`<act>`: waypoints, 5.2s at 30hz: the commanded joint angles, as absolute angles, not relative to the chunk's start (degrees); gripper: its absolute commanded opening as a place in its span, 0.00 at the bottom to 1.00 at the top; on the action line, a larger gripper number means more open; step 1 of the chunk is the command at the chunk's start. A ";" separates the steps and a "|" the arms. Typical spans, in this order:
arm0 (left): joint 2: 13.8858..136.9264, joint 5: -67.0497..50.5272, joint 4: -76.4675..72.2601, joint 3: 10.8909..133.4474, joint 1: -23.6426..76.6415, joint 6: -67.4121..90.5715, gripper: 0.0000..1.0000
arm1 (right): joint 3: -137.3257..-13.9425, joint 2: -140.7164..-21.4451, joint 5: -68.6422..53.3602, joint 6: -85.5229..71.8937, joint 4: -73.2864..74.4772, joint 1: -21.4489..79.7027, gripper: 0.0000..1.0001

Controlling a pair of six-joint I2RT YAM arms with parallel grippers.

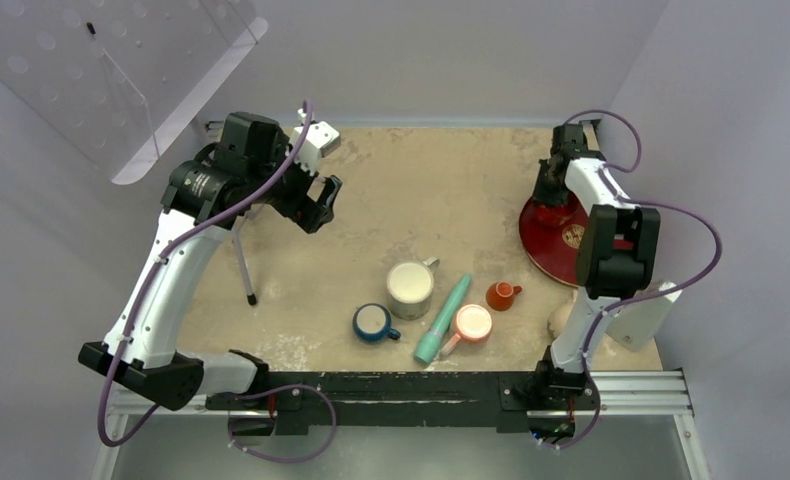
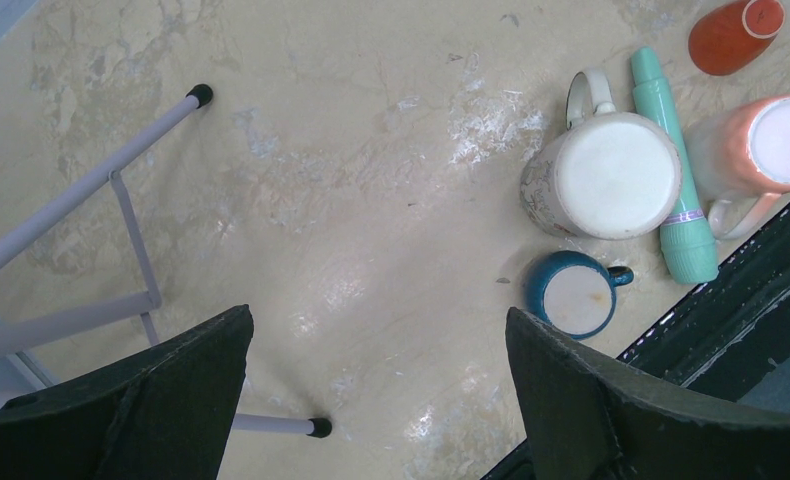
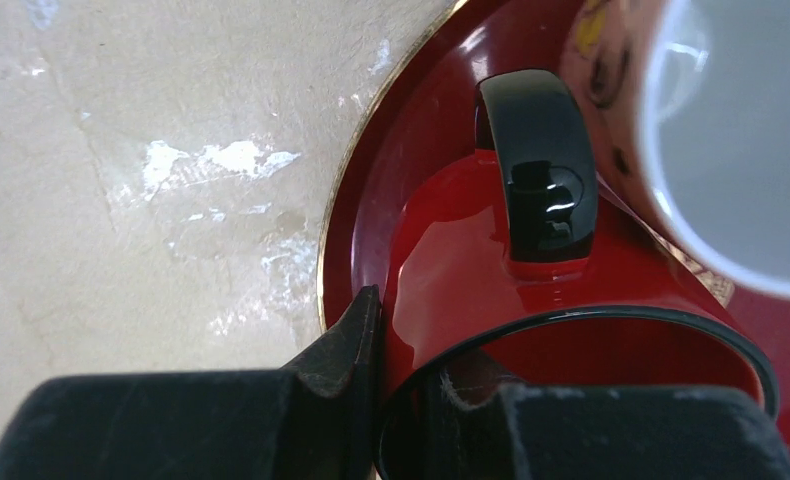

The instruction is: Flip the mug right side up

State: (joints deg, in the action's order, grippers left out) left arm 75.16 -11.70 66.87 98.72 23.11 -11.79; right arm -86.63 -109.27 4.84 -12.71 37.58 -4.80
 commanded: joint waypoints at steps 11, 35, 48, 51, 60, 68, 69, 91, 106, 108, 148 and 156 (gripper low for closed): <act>76.79 -12.20 64.65 100.36 22.76 -13.10 1.00 | -92.45 -114.47 3.53 -11.25 32.78 -4.75 0.00; 78.60 -21.39 67.12 90.43 29.71 -19.24 0.93 | -96.66 -104.99 3.59 -9.34 38.98 0.48 0.59; 112.87 -19.30 71.23 124.28 46.08 -7.43 0.85 | -82.84 -89.47 -3.11 -8.45 33.57 1.14 0.66; 119.94 -18.27 70.12 129.10 48.35 -5.97 0.86 | -81.70 -87.47 -1.61 -9.14 32.94 0.27 0.67; 130.47 -5.95 66.14 127.17 51.68 -7.34 0.86 | -79.61 -85.78 -2.61 -8.62 32.61 0.24 0.67; 134.03 -3.00 64.46 125.09 51.61 -8.02 0.71 | -78.99 -85.14 -2.83 -8.40 32.62 0.21 0.66; 133.51 -3.74 64.82 124.07 51.59 -7.75 0.65 | -78.87 -84.90 -2.67 -8.40 32.72 0.26 0.66; 117.71 -28.56 60.07 121.82 37.18 -0.59 0.00 | -77.36 -79.73 -17.52 -9.82 31.78 0.27 0.66; 110.99 -45.97 48.80 119.83 28.74 -0.64 0.00 | -60.45 -75.41 -47.62 -12.27 0.86 10.27 0.71; 110.29 -48.80 50.10 120.80 28.69 -3.97 0.00 | -60.61 -76.02 -50.27 -9.92 1.44 10.24 0.71; 103.96 -27.70 54.73 116.35 27.43 -12.94 0.92 | -72.83 -75.23 -8.09 0.52 33.61 19.42 0.00; 99.39 -19.61 54.40 108.47 27.38 -14.83 0.93 | -73.51 -76.69 14.74 11.81 42.93 19.02 0.00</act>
State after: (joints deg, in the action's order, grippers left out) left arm 103.39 -24.73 54.50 112.46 27.75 -12.71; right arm -71.53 -79.11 -0.80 3.44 41.52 19.46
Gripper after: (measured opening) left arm 0.924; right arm 0.117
